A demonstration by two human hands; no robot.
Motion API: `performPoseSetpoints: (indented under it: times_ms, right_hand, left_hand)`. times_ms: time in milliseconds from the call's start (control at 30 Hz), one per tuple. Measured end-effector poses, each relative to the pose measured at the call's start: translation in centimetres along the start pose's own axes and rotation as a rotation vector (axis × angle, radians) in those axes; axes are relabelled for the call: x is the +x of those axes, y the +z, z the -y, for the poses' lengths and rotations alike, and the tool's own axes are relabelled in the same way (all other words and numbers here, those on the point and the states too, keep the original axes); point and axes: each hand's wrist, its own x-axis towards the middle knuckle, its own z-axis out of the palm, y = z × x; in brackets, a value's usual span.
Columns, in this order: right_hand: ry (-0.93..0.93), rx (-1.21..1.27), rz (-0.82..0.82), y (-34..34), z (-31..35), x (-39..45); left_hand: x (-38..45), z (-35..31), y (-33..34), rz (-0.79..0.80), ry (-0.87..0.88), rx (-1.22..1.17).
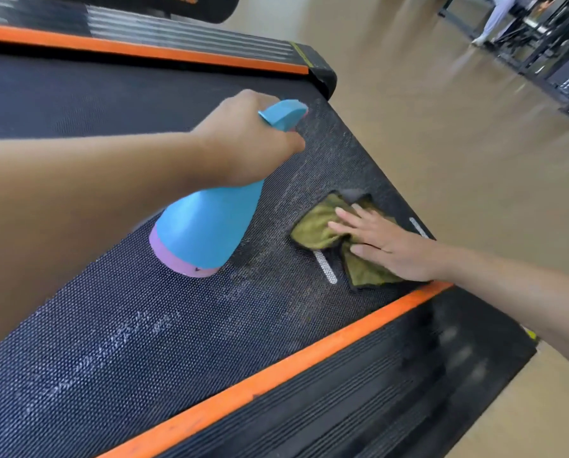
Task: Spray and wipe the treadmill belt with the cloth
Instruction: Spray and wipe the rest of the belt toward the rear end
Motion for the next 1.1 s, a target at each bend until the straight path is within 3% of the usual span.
performPoseSetpoints:
  times_ms: [67, 200, 300, 400, 567, 633, 700, 833, 900, 967, 1100]
  right_hand:
    - [0.023, 0.018, 0.017, 0.1, 0.8, 0.5]
    - [-0.434, -0.139, 0.076, 2.3, 9.7, 1.6]
    - [-0.476, -0.021, 0.149, 2.7, 11.7, 1.2]
    - [-0.274, 0.060, 0.085, 1.9, 7.3, 1.0]
    - [0.618, 0.221, -0.123, 0.4, -3.0, 0.9]
    - [0.835, 0.216, -0.165, 0.6, -4.3, 1.6]
    - [0.854, 0.178, -0.192, 1.5, -2.6, 2.7]
    - [0.535, 0.124, -0.111, 3.2, 4.5, 1.7]
    - [0.486, 0.131, -0.074, 2.7, 4.2, 1.3]
    - [0.548, 0.167, -0.071, 1.4, 1.1, 2.1]
    - [0.850, 0.275, -0.205, -0.7, -5.1, 4.8]
  left_hand:
    - [0.0, 0.1, -0.1, -0.024, -0.007, 0.004]
    - [0.6, 0.0, 0.1, -0.012, -0.036, 0.026]
    - [1.1, -0.4, 0.9, 0.057, -0.040, 0.062]
    - [1.3, -1.0, 1.8, 0.120, -0.031, 0.101]
    - [1.7, -0.9, 2.3, 0.102, -0.049, 0.145]
    - [1.9, -0.8, 2.4, 0.115, -0.044, 0.162]
    - [2.0, -0.8, 2.6, 0.136, -0.035, 0.182]
    - [2.3, -1.0, 3.4, 0.194, -0.028, 0.213]
    - [2.2, -1.3, 3.7, 0.221, -0.021, 0.225]
    - [2.2, -1.5, 3.9, 0.235, -0.013, 0.237]
    - [2.1, -1.5, 3.8, 0.257, 0.001, 0.234]
